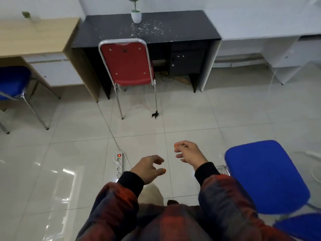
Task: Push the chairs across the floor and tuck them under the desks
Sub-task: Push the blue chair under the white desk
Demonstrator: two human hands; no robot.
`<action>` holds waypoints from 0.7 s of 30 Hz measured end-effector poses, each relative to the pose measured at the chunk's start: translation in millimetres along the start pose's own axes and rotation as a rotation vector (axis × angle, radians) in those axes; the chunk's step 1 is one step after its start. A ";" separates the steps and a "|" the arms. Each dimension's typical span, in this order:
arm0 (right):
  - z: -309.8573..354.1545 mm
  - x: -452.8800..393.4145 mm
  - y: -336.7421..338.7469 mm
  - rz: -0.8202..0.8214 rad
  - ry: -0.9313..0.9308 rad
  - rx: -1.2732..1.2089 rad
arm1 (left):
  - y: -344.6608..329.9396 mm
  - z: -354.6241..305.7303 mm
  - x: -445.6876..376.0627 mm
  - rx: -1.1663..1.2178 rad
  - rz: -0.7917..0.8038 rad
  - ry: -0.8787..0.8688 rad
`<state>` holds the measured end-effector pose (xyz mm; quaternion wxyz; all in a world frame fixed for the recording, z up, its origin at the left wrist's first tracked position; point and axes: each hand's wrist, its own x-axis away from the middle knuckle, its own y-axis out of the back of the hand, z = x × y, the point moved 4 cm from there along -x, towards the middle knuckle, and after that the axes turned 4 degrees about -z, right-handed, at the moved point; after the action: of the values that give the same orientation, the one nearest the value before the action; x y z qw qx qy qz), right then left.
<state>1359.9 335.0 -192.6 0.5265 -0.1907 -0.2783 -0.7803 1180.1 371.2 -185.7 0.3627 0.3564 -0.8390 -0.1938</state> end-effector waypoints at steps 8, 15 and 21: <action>-34.0 66.3 22.4 -0.193 0.055 -0.110 | -5.0 -21.6 31.5 -0.042 -0.064 -0.188; -109.6 161.2 -7.6 -0.259 -0.042 -0.154 | -55.7 24.7 107.2 0.047 0.055 -0.170; -194.5 245.3 -9.2 -0.303 -0.189 -0.150 | -111.5 43.6 162.7 -0.022 0.228 -0.177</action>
<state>1259.0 38.6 -200.1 0.3591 -0.2578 -0.2929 -0.8478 1120.0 179.1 -203.1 0.3110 0.2362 -0.9005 -0.1911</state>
